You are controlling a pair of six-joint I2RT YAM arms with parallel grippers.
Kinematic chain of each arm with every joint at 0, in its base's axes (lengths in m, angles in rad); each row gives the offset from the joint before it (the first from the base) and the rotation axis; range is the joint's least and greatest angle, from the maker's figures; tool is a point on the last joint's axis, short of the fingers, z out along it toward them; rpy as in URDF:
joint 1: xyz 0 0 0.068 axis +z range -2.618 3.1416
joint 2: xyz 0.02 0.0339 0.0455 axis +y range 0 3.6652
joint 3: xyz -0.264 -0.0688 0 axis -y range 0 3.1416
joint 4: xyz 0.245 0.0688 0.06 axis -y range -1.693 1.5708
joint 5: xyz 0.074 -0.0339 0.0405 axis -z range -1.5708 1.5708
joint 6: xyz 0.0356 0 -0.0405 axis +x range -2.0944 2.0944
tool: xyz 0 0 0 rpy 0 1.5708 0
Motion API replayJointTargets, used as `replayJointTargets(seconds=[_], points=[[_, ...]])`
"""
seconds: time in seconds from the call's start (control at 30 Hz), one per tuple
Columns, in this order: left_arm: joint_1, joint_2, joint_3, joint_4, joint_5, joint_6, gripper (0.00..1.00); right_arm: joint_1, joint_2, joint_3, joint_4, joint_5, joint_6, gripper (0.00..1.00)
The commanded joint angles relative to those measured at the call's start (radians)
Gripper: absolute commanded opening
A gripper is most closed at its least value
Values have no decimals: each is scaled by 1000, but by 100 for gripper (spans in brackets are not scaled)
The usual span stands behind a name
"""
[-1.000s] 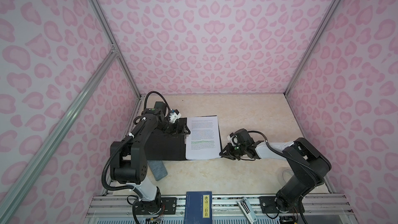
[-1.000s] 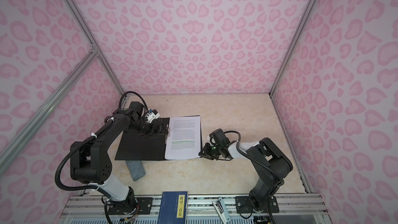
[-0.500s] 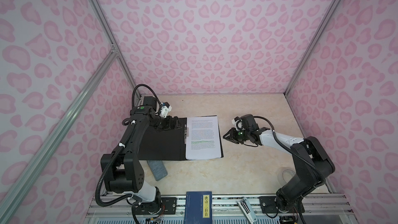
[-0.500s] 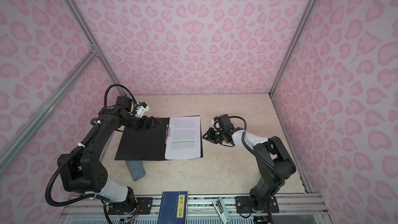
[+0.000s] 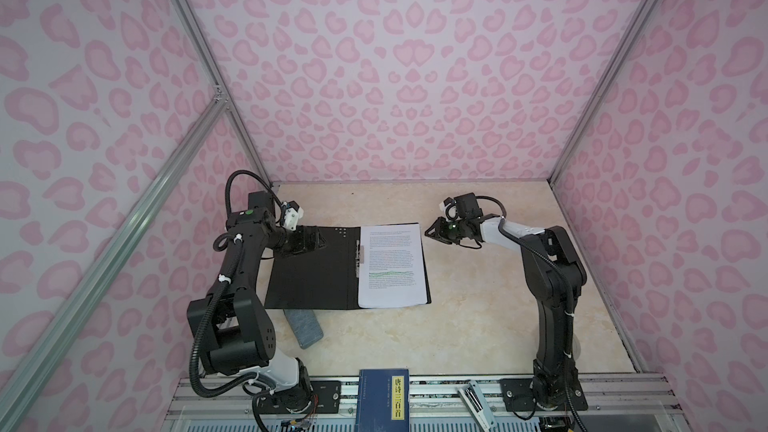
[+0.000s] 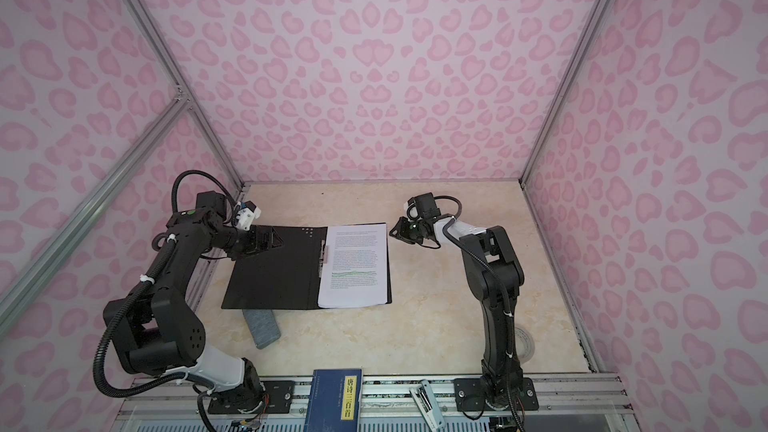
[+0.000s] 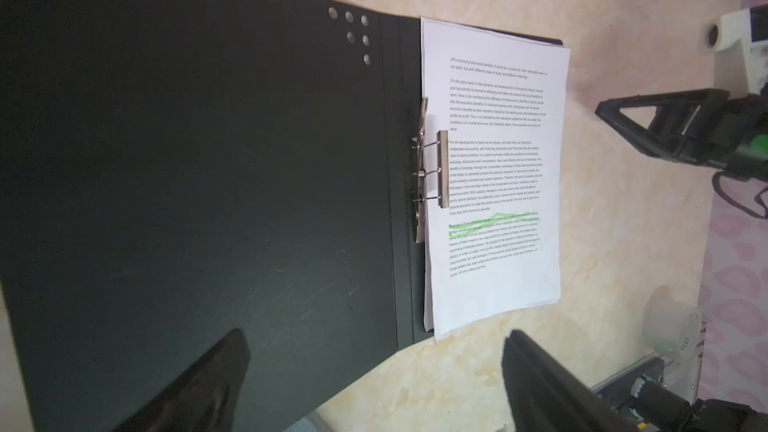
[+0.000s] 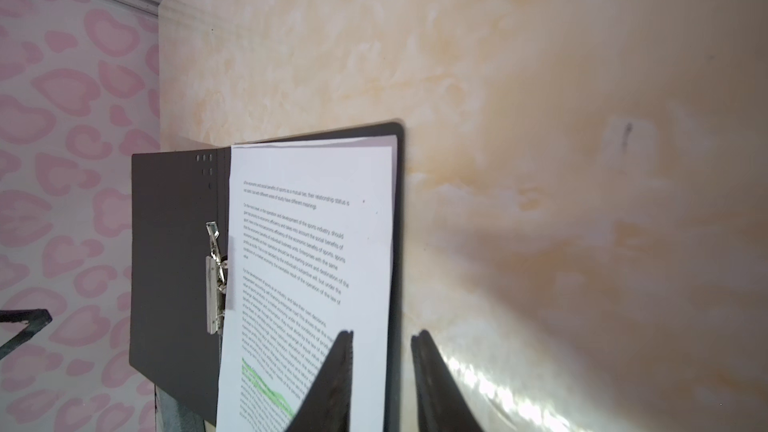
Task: Put the files into the folder
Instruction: 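Lift the left gripper off the clip while the right gripper rises from the stack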
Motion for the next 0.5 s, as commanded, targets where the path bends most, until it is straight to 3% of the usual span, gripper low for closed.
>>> replayJointTargets(seconds=[0.0,0.47], points=[[4,4,-9,-20,24,29,98,0,63,38,53,-27,15,29],[7,31,11,-22,40,12,98,0,198,177,77,-70,42,29]])
